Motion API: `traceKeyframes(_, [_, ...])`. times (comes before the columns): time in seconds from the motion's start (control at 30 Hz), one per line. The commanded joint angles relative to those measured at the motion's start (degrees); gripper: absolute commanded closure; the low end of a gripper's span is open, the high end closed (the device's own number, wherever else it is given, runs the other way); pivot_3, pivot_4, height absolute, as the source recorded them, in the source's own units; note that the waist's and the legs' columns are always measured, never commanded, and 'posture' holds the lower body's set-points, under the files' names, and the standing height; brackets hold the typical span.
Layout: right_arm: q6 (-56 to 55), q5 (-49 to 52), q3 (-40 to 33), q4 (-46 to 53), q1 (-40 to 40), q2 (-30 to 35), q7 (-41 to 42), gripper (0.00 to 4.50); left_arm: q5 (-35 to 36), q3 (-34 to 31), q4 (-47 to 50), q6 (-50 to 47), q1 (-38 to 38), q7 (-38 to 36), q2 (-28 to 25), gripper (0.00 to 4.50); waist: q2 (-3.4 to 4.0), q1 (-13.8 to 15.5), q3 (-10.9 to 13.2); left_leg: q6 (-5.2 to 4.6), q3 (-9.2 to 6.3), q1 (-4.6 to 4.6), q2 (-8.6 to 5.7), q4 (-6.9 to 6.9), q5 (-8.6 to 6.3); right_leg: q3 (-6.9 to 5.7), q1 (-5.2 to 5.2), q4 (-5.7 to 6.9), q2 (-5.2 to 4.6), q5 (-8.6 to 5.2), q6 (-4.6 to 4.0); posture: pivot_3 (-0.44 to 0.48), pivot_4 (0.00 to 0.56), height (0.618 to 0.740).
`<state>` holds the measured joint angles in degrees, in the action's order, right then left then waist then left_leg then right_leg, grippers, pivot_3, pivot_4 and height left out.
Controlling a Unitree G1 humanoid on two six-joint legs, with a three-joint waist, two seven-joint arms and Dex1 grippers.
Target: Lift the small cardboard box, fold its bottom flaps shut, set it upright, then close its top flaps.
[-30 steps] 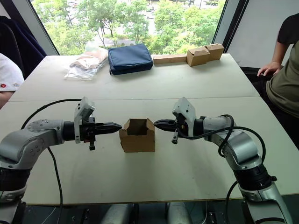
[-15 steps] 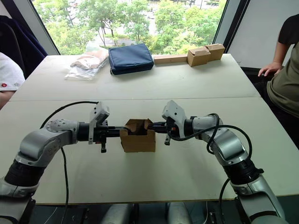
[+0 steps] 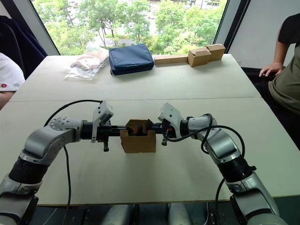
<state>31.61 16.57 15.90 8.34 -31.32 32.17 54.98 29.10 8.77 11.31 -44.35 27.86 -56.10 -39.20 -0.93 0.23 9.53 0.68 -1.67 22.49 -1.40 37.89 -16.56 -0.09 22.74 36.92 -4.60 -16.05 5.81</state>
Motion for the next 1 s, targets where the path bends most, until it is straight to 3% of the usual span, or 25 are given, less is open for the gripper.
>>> traceKeyframes(0.03, [-1.39, -0.82, 0.08, 0.75, -0.98, -0.4, 0.28, 4.5, -0.64, -0.1, 0.18, 1.09, 0.7, 0.09, 0.71, 4.44, 0.0, 0.03, 0.0, 0.0, 0.0, 0.0, 0.0, 0.0, 0.0, 0.0, 0.0, 0.0, 0.0, 0.0, 0.0, 0.0, 0.15, 0.74])
traceKeyframes(0.2, [-0.8, 0.71, -2.16, 2.56, -1.15, 0.31, 0.7, 4.5, 4.05, -5.17, 0.14, -2.09, 1.1, -0.14, 1.68, 4.44, 0.0, -0.01, 0.0, 0.0, 0.0, 0.0, 0.0, 0.01, 0.0, 0.0, 0.0, 0.02, 0.0, 0.0, 0.0, 0.0, 0.15, 0.74])
traceKeyframes(0.47, [7.97, 11.33, -12.1, 12.53, -1.35, 2.64, 0.3, 4.5, 14.19, -15.46, -2.3, -9.38, 3.48, -3.12, -2.22, 4.44, -0.01, -0.22, 0.02, 0.0, -0.02, 0.01, 0.02, 0.01, 0.0, 0.0, 0.03, 0.04, 0.0, 0.0, 0.0, 0.0, 0.15, 0.74])
traceKeyframes(0.6, [12.57, 15.52, -15.36, 18.15, -0.35, 4.2, -1.57, 4.5, 8.11, -13.41, -9.78, -3.5, 5.44, -2.66, -2.99, 4.44, -0.01, 0.01, 0.02, 0.0, -0.03, 0.0, 0.01, 0.01, 0.0, -0.02, 0.0, 0.03, -0.03, 0.0, 0.0, 0.0, 0.15, 0.74])
traceKeyframes(0.73, [18.96, 24.04, -17.22, 25.93, 1.62, 3.95, -3.64, 4.5, 3.65, -10.34, -21.56, 1.12, 9.39, -4.28, -0.53, 4.44, -0.01, 0.28, 0.02, 0.0, -0.03, 0.0, 0.0, 0.01, 0.0, -0.03, 0.0, 0.04, -0.03, 0.0, 0.0, 0.0, 0.15, 0.74])
traceKeyframes(1.0, [17.94, 18.89, -6.56, 33.05, 4.18, 6.01, -7.48, 4.5, -3.93, -3.54, -42.35, 10.52, 17.07, -12.96, 6.61, 4.44, -0.06, 0.29, 0.04, -0.02, 0.02, 0.03, -0.03, 0.03, 0.0, -0.09, 0.03, 0.04, 0.09, 0.0, 0.01, 0.0, 0.15, 0.74])
